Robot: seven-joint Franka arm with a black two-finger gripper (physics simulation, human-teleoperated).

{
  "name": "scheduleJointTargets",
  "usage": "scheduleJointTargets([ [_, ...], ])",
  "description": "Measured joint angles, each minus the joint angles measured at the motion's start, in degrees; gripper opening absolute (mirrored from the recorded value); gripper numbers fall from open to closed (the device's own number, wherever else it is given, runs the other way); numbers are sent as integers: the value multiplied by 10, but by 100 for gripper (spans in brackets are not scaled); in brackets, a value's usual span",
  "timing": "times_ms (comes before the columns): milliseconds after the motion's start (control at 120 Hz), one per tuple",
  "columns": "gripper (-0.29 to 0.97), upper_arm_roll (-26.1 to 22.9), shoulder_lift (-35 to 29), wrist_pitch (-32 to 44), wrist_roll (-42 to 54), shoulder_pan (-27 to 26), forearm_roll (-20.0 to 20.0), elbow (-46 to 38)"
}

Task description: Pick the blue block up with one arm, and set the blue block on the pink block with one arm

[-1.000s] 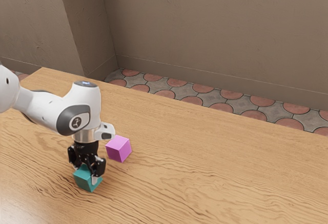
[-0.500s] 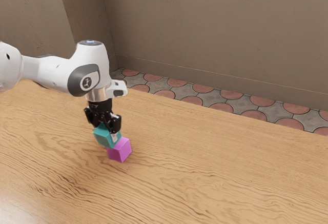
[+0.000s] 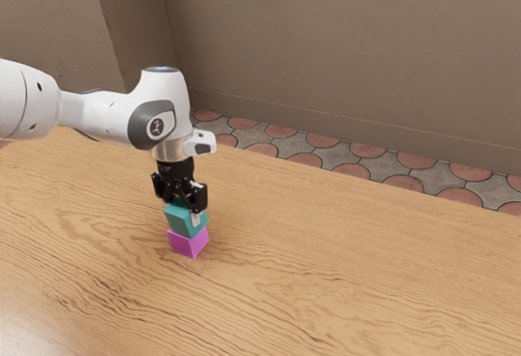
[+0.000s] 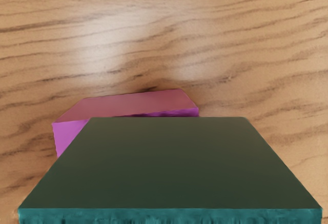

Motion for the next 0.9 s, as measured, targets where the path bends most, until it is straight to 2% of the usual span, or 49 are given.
scheduleJointTargets([
  [200,60,1,0,-4,12,1,1,0],
  [475,66,0,-31,-14,24,2,1,0],
  [608,67,-12,-83,-33,28,2,0,-5],
  [900,68,-33,-251,-104,77,1,0,-10],
])
